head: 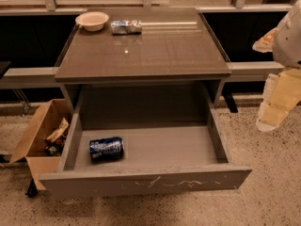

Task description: Pick pepsi can from top drawer and place on counter

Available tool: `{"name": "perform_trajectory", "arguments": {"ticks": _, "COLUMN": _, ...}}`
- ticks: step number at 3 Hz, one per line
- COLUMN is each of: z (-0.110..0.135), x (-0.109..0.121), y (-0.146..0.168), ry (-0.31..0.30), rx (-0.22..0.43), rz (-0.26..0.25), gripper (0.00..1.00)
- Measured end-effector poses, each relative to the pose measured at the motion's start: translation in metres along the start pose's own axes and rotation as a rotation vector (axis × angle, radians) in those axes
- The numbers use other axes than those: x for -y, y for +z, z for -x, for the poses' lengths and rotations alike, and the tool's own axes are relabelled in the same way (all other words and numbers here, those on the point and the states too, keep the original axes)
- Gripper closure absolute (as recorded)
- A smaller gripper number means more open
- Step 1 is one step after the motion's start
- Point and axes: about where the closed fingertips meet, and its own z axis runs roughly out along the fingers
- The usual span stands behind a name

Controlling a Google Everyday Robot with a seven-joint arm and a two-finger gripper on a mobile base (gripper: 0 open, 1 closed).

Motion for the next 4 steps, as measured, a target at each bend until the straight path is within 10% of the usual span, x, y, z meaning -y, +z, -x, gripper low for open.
{"name": "perform_trajectory", "arguments": {"ticks": 2, "z": 0.010, "x": 0.000, "y": 0.021, "ry": -0.057, "rx": 0.005, "rz": 0.000, "gripper": 0.00}}
{"name": "perform_trajectory", "arguments": {"ticks": 4, "z": 0.066, "x": -0.016, "y": 0.142, "ry": -0.200, "rx": 0.138, "rz": 0.134, "gripper": 0.00}}
